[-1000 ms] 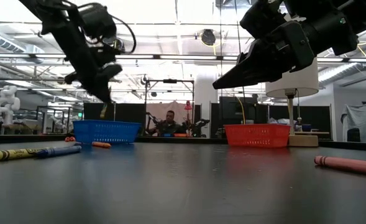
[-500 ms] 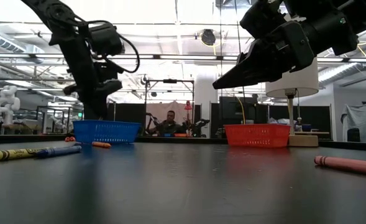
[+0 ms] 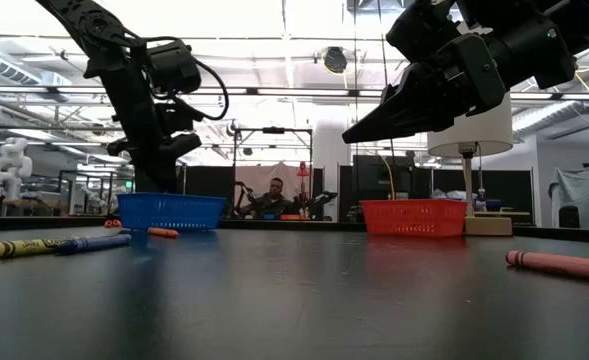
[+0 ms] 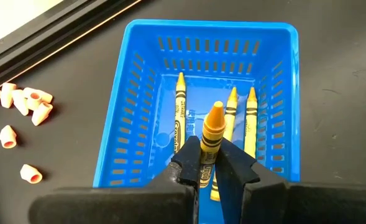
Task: Sort crayons
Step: Put the yellow crayon into the blue bin, then put the orange crayon into the red bin
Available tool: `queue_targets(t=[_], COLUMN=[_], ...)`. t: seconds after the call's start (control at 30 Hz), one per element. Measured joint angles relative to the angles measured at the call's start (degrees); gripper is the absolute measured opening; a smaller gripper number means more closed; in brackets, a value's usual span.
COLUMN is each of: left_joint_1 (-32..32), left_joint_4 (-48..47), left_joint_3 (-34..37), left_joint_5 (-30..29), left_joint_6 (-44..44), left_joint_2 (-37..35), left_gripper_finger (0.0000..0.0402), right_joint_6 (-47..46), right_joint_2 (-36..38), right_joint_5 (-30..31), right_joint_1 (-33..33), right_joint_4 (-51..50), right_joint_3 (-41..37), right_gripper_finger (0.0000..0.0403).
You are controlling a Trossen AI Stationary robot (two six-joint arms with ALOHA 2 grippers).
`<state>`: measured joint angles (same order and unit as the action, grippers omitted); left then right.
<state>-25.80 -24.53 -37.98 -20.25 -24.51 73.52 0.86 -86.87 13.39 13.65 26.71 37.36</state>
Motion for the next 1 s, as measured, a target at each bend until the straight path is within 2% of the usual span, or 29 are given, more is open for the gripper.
queue_targets(t=[0.13, 0.5, 0.77, 1.0], left_joint_1=[0.0, 0.04, 0.4, 5.49], left_joint_4=[-0.12, -0.24, -0.25, -0.42], left_joint_3=[-0.01, 0.0, 0.0, 0.0], left_joint_5=[-0.15, -0.18, 2.37, 3.73], left_joint_6=[-0.13, -0.22, -0.54, -2.8], left_joint_2=[0.0, 0.0, -0.2, -3.67], left_gripper_finger=[0.0041, 0.0121, 0.0128, 0.0128], right_joint_6=[0.0, 0.0, 0.09, 0.2], right_joint_2=[0.0, 0.0, 0.0, 0.0], right_joint_5=[0.0, 0.02, 0.0, 0.0], right_joint_1=[0.0, 0.0, 0.0, 0.0], right_joint_4=[0.01, 0.01, -0.01, -0.01], right_joint_3=[0.0, 0.0, 0.0, 0.0], right_gripper_finger=[0.013, 0.013, 0.013, 0.013])
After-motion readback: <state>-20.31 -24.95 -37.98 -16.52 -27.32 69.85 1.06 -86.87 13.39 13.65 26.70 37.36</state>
